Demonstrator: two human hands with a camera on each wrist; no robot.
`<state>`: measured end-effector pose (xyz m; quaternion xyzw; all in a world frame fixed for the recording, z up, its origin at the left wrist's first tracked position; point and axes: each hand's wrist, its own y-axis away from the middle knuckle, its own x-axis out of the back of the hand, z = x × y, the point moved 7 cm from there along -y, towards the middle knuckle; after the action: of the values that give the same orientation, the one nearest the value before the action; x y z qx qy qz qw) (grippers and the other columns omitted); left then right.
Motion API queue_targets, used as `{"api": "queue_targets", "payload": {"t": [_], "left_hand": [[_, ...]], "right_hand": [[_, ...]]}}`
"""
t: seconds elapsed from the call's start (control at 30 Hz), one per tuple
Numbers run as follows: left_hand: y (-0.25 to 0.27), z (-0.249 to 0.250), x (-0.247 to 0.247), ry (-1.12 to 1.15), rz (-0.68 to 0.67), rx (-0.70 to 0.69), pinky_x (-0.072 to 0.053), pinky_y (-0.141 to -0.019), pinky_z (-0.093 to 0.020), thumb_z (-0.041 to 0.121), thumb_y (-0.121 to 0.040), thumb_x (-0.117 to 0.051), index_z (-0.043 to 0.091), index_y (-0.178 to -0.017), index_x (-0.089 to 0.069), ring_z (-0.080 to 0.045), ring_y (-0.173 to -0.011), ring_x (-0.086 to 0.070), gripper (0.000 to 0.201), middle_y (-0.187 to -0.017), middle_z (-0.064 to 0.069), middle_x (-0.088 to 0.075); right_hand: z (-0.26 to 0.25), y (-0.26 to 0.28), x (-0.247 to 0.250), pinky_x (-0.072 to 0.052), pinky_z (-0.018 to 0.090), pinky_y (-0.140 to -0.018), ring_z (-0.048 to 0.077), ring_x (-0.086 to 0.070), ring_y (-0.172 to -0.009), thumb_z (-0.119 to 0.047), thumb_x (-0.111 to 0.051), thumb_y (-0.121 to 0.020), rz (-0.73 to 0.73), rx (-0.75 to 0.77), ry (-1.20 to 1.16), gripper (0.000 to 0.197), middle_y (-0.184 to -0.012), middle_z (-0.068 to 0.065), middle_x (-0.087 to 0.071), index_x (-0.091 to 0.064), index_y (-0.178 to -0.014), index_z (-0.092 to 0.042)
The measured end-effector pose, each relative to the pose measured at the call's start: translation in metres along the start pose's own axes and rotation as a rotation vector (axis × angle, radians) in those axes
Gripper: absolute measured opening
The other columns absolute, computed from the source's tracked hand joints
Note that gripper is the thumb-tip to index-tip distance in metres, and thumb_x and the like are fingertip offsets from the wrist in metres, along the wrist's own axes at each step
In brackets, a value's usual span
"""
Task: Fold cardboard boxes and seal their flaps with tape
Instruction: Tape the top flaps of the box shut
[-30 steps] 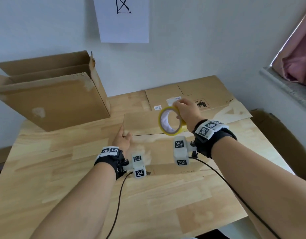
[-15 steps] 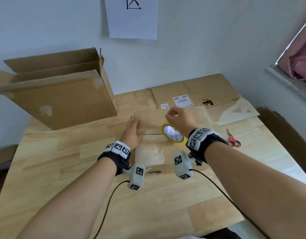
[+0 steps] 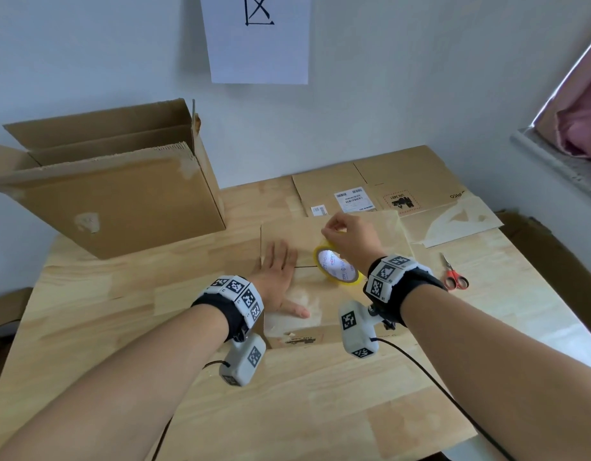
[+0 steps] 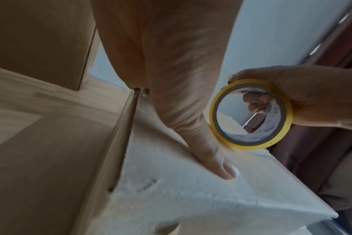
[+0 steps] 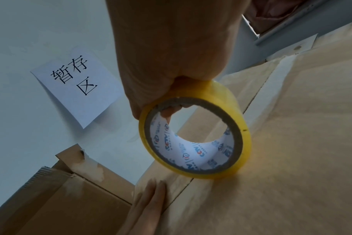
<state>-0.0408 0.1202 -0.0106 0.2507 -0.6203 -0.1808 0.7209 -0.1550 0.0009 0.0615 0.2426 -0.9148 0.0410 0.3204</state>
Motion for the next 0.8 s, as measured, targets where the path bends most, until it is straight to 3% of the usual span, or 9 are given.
{"api": "queue_targets", "payload": {"t": [0.1,0.2,0.37,0.5,0.57,0.63,0.7,0.8], "left_hand": [[0.001,0.002,0.001,0.004,-0.016,-0.012,0.007,-0.114,-0.055,0.073,-0.073,-0.057,0.007,-0.144,0.027,-0.035,-0.135,0.036,0.129,-0.147,-0.017,0.038],[0.000,-0.001,0.001,0.038,-0.003,-0.014,0.007,-0.114,-0.054,0.070,-0.076,-0.056,0.008,-0.145,0.027,-0.034,-0.136,0.035,0.124,-0.148,-0.016,0.038],[0.000,-0.001,-0.004,0.069,0.046,-0.035,0.004,-0.116,-0.055,0.067,-0.078,-0.056,0.010,-0.147,0.023,-0.033,-0.138,0.032,0.119,-0.151,-0.013,0.034],[-0.001,-0.011,-0.005,0.238,0.142,-0.106,0.002,-0.118,-0.049,0.075,-0.079,-0.043,0.015,-0.150,0.012,-0.022,-0.141,0.026,0.108,-0.155,-0.010,0.023],[0.002,-0.021,-0.002,0.443,0.297,-0.114,0.000,-0.119,-0.045,0.077,-0.076,-0.041,0.019,-0.151,0.007,-0.010,-0.140,0.020,0.106,-0.157,-0.004,0.019],[0.008,-0.035,-0.006,0.607,0.444,-0.003,0.000,-0.119,-0.041,0.058,-0.085,-0.055,0.021,-0.150,0.012,-0.010,-0.143,0.017,0.101,-0.157,0.000,0.021],[0.010,-0.040,-0.015,0.767,0.455,0.085,0.001,-0.119,-0.036,0.047,-0.089,-0.057,0.017,-0.149,0.016,-0.013,-0.145,0.015,0.099,-0.157,-0.003,0.020],[0.009,-0.027,-0.023,0.906,0.420,0.099,0.001,-0.116,-0.027,0.041,-0.095,-0.050,0.010,-0.148,0.018,-0.013,-0.145,0.011,0.092,-0.158,-0.004,0.018]], "right_hand": [[-0.004,-0.002,0.003,-0.050,0.027,-0.064,0.010,-0.055,-0.061,-0.021,-0.059,-0.086,-0.023,0.009,0.000,0.020,-0.092,-0.004,-0.066,-0.054,-0.068,-0.029],[-0.011,-0.005,0.007,-0.041,0.017,-0.049,0.011,-0.051,-0.047,-0.020,-0.057,-0.089,-0.047,-0.001,-0.081,0.010,-0.087,-0.006,-0.063,-0.061,-0.081,-0.015],[-0.012,-0.005,0.001,-0.044,0.020,-0.051,0.010,-0.050,-0.050,-0.021,-0.059,-0.089,-0.018,0.036,-0.153,0.009,-0.088,-0.008,-0.060,-0.060,-0.081,-0.016],[-0.007,-0.001,-0.012,-0.051,0.034,-0.073,0.014,-0.054,-0.070,-0.024,-0.060,-0.087,-0.034,0.046,-0.093,0.018,-0.096,-0.003,-0.065,-0.055,-0.071,-0.030],[-0.006,0.000,-0.010,-0.050,0.031,-0.066,0.014,-0.055,-0.069,-0.024,-0.059,-0.087,-0.029,0.039,-0.105,0.014,-0.097,-0.004,-0.064,-0.057,-0.074,-0.027],[-0.004,0.002,-0.007,-0.046,0.024,-0.055,0.013,-0.054,-0.061,-0.023,-0.058,-0.088,-0.024,0.037,-0.133,0.009,-0.095,-0.005,-0.063,-0.059,-0.079,-0.021],[-0.002,0.004,-0.005,-0.045,0.019,-0.049,0.012,-0.054,-0.057,-0.022,-0.057,-0.089,-0.013,0.043,-0.153,0.009,-0.092,-0.006,-0.062,-0.059,-0.080,-0.019],[-0.001,0.006,-0.003,-0.040,0.014,-0.048,0.010,-0.052,-0.055,-0.022,-0.057,-0.090,0.009,0.054,-0.145,0.011,-0.089,-0.008,-0.061,-0.058,-0.080,-0.020]]}}
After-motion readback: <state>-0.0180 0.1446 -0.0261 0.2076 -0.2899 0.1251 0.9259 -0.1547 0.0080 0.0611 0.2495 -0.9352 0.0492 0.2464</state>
